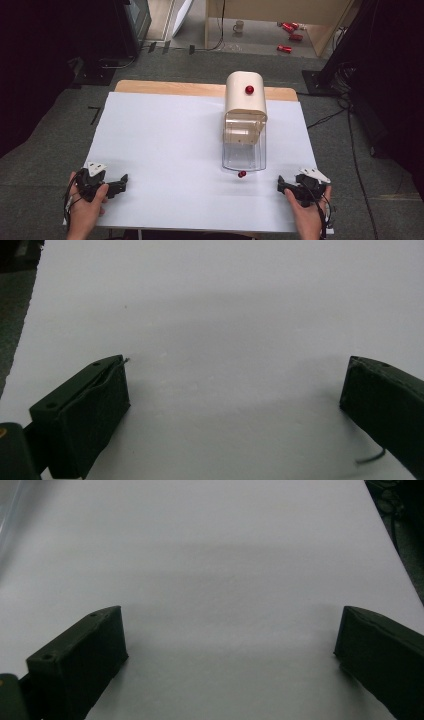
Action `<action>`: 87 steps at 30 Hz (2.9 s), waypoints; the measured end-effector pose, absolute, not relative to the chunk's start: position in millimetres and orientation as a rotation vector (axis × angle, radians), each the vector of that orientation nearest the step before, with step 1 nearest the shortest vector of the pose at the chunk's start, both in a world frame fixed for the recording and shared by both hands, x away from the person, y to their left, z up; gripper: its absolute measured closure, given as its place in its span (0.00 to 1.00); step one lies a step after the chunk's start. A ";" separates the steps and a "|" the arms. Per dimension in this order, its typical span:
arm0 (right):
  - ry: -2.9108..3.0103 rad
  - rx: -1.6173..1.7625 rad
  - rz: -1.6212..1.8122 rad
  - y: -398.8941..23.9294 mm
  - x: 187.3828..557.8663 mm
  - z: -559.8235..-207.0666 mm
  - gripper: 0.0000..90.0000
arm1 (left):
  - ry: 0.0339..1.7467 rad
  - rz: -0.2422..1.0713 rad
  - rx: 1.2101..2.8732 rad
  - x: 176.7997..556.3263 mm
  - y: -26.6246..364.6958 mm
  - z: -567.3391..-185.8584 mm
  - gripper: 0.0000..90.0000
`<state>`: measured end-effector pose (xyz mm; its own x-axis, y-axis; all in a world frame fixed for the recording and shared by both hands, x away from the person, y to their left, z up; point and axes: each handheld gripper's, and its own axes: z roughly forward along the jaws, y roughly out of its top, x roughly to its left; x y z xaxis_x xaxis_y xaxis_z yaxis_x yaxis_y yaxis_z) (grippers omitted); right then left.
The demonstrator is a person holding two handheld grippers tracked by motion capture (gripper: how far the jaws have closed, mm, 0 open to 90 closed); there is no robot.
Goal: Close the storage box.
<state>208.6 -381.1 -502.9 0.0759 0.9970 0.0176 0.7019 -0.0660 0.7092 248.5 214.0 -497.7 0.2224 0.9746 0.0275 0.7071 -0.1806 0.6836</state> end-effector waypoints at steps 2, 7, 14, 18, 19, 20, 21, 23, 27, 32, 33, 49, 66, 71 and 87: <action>1.680 1.822 0.710 -380.3 207.4 -501.7 0.04 | 1.545 0.641 1.958 248.6 214.0 -497.7 0.00; 1.666 1.792 0.729 -371.2 201.5 -495.5 0.10 | 1.544 0.642 1.960 248.7 214.0 -497.7 0.00; 1.716 1.765 0.791 -354.5 193.4 -485.8 0.10 | 1.545 0.641 1.960 248.8 214.0 -497.7 0.00; 1.744 1.748 0.874 -345.6 188.1 -478.9 0.10 | 1.543 0.641 1.960 248.8 214.1 -497.8 0.00; 1.752 1.746 0.886 -342.8 187.0 -477.3 0.10 | 1.544 0.640 1.960 248.8 214.1 -497.7 0.00; 1.752 1.746 0.886 -342.8 187.0 -477.3 0.10 | 1.544 0.640 1.960 248.8 214.1 -497.7 0.00; 1.767 1.731 0.903 -337.5 185.3 -474.5 0.10 | 1.544 0.641 1.960 248.8 214.1 -497.8 0.00; 1.782 1.715 0.923 -332.2 184.0 -471.8 0.14 | 1.544 0.640 1.960 248.8 214.1 -497.8 0.00; 1.791 1.693 0.970 -322.2 179.8 -465.8 0.17 | 1.544 0.640 1.960 248.9 214.1 -497.8 0.00; 1.817 1.664 1.035 -310.0 175.6 -459.7 0.24 | 1.543 0.640 1.960 248.9 214.1 -497.8 0.00; 1.823 1.657 1.047 -307.7 175.0 -458.7 0.25 | 1.543 0.640 1.960 248.9 214.1 -497.8 0.00; 1.875 1.581 1.162 -276.4 173.1 -450.3 0.65 | 1.544 0.640 1.960 248.9 214.1 -497.8 0.00; 1.892 1.573 1.194 -256.5 181.6 -450.6 0.84 | 1.543 0.639 1.961 248.9 214.2 -497.7 0.00; 1.896 1.581 1.198 -257.1 181.4 -448.9 0.84 | 1.543 0.639 1.962 248.9 214.3 -497.7 0.00; 1.880 1.559 1.218 -252.1 188.2 -436.4 0.86 | 1.542 0.639 1.961 248.8 214.3 -497.8 0.00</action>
